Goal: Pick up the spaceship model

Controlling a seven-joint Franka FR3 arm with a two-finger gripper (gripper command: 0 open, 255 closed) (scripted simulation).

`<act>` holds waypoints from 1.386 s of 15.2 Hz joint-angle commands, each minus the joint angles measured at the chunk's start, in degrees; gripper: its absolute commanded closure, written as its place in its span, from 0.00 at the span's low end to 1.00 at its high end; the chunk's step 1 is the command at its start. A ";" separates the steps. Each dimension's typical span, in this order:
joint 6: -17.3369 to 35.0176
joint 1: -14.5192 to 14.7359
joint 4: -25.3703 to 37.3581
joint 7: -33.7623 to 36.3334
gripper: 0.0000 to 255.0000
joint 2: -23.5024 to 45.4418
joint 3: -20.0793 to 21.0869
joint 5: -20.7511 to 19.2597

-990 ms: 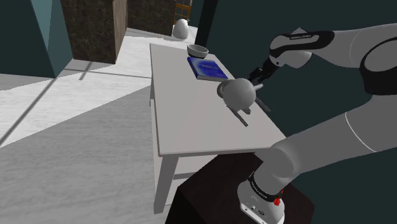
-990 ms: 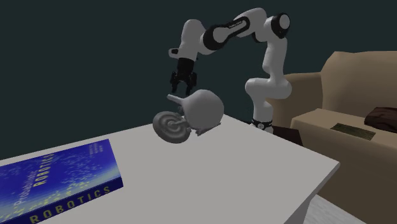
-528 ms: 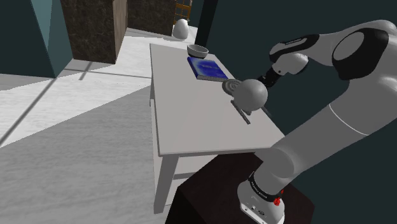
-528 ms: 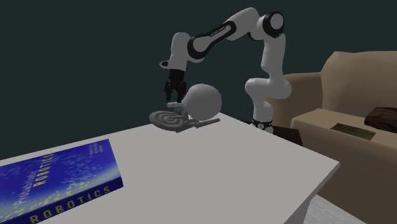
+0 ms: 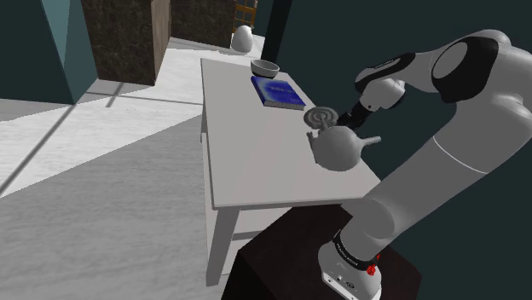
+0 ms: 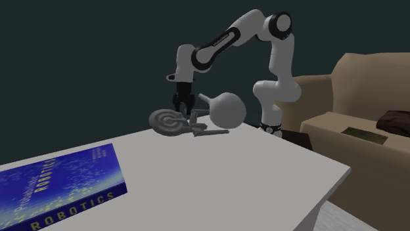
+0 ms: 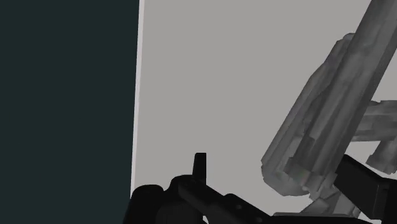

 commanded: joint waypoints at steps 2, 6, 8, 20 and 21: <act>0.58 0.06 -0.28 -0.55 1.00 0.53 -0.14 0.61; 0.62 0.05 -0.34 -0.60 1.00 0.53 -0.15 0.62; 0.68 0.05 -0.37 -0.68 1.00 0.59 -0.17 0.69; -5.68 -0.83 3.22 4.16 1.00 -3.98 1.35 -4.36; -6.40 -0.92 3.68 4.57 1.00 -4.36 1.52 -4.74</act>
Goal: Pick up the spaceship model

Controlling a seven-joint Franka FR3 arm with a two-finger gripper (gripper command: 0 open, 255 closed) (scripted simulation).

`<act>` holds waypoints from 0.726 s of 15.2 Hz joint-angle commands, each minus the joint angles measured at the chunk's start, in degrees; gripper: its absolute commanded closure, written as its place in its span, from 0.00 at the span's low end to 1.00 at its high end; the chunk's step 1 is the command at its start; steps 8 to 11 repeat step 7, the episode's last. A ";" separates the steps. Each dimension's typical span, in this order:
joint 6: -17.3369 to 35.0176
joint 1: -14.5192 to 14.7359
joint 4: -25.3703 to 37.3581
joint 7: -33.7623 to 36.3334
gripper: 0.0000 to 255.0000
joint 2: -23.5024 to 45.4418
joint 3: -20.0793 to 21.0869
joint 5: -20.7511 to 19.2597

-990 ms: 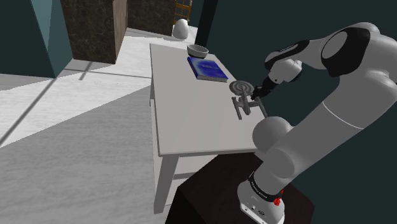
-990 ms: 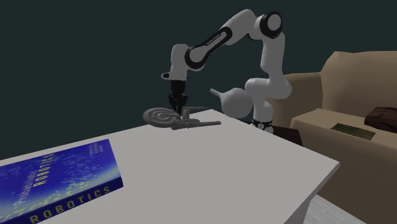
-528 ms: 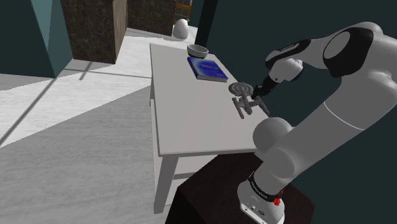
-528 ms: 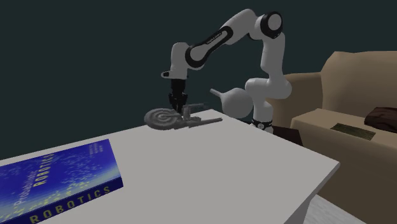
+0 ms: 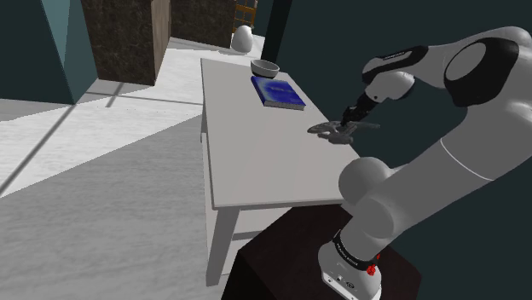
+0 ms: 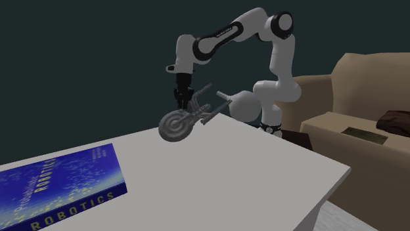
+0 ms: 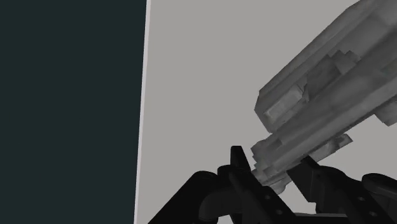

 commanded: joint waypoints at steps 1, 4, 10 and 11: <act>-1.41 -0.08 0.99 0.79 1.00 -0.71 0.33 -0.71; -3.59 -0.30 2.49 1.85 1.00 -1.72 0.82 -1.66; -4.44 -0.41 3.10 2.22 1.00 -2.06 1.03 -1.97; -4.44 -0.41 3.10 2.22 1.00 -2.06 1.03 -1.97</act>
